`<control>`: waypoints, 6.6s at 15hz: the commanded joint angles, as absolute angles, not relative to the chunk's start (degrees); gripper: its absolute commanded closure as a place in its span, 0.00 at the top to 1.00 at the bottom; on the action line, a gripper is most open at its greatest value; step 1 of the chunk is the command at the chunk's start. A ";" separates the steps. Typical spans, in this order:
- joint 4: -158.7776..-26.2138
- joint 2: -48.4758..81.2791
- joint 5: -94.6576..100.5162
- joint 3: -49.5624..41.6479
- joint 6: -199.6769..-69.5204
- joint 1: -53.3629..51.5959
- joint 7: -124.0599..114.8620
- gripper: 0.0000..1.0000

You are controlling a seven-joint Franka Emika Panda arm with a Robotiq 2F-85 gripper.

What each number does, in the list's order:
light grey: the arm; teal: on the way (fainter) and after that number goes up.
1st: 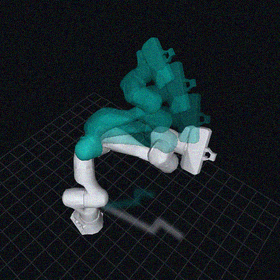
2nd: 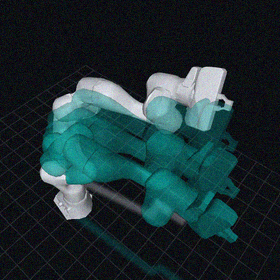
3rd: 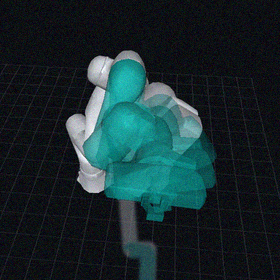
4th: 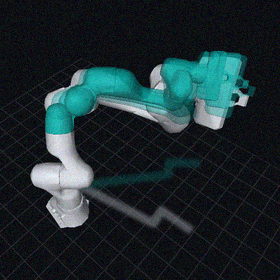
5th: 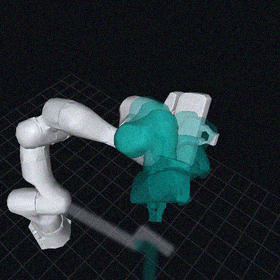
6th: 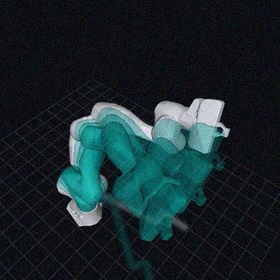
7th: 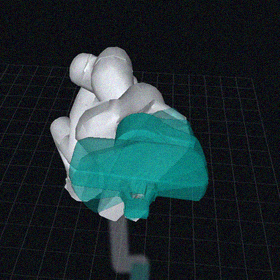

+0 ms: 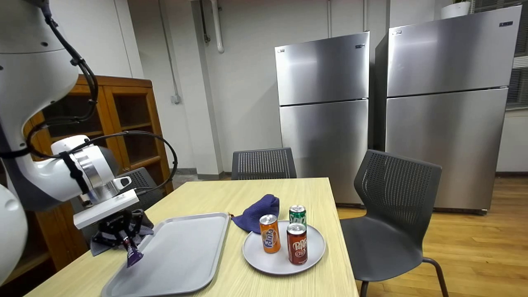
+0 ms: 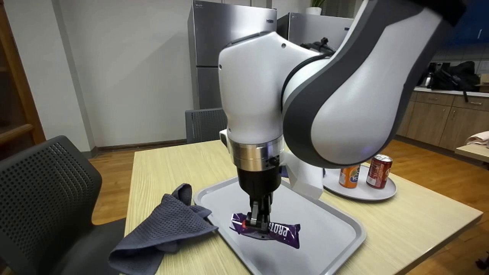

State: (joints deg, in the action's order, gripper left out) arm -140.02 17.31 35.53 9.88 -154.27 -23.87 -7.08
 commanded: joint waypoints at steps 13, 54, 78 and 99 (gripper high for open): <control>-125.01 28.44 24.95 14.96 -149.42 -26.62 -0.38 0.03; -143.03 4.64 29.48 1.45 -142.49 -14.19 -25.12 1.00; -137.14 9.44 11.54 -3.57 -144.63 -2.28 -25.67 1.00; -122.41 25.20 2.16 -11.07 -145.23 -1.87 -32.23 1.00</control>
